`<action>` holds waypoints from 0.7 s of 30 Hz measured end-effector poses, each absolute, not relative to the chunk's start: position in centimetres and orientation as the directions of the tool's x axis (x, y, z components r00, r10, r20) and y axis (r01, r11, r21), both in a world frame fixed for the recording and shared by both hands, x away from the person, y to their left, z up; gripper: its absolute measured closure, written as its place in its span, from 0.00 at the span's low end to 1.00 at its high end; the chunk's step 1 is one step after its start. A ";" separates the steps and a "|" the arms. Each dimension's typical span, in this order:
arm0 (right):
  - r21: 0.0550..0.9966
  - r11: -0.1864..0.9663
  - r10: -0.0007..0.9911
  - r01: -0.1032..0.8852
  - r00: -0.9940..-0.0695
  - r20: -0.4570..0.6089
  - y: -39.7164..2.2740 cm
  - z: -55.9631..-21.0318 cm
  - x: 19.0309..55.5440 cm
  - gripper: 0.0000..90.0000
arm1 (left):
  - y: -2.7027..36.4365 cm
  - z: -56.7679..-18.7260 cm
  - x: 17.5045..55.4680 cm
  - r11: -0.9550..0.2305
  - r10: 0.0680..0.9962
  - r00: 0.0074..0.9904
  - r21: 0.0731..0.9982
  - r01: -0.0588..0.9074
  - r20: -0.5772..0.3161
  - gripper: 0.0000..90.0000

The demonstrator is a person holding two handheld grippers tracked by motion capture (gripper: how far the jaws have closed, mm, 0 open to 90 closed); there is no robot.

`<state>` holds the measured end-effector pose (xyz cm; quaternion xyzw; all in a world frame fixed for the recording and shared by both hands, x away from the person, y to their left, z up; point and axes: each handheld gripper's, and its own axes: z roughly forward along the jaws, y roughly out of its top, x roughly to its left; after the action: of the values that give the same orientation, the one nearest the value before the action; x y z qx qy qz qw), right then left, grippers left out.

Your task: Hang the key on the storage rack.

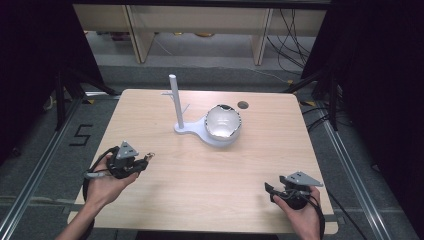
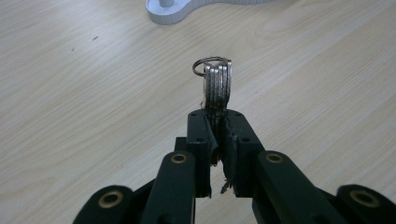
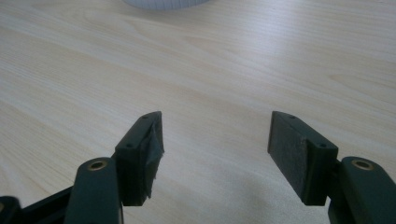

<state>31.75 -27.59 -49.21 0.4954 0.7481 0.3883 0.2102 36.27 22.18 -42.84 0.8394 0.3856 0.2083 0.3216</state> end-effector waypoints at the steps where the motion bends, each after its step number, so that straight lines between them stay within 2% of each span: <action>1: 0.774 0.173 0.914 0.609 -0.391 0.104 -27.3 -49.1 31.5 0.41 | 22.3 -43.0 36.3 -0.487 0.783 0.614 0.710 0.509 0.097 0.90; 4: 0.790 0.210 0.904 0.576 -0.422 0.067 -27.6 -49.2 31.8 0.41 | 22.4 -43.0 36.3 -0.488 0.782 0.615 0.716 0.500 0.103 0.90; 12: 0.781 0.208 0.906 0.589 -0.417 0.074 -27.5 -49.2 31.7 0.41 | 23.1 -42.8 36.4 -0.493 0.782 0.607 0.735 0.465 0.140 0.90; 13: 0.783 0.208 0.906 0.586 -0.418 0.072 -27.5 -49.2 31.7 0.41 | 23.0 -42.9 36.4 -0.461 0.797 0.592 0.756 0.465 0.122 0.90; 21: 0.784 0.208 0.906 0.585 -0.417 0.071 -27.5 -49.2 31.7 0.41 | 23.4 -42.9 36.8 -0.446 0.809 0.573 0.770 0.457 0.129 0.90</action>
<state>31.67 -27.52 -49.16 0.4981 0.7485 0.3847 0.2089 36.77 23.38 -42.87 0.8131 0.3893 0.2487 0.3542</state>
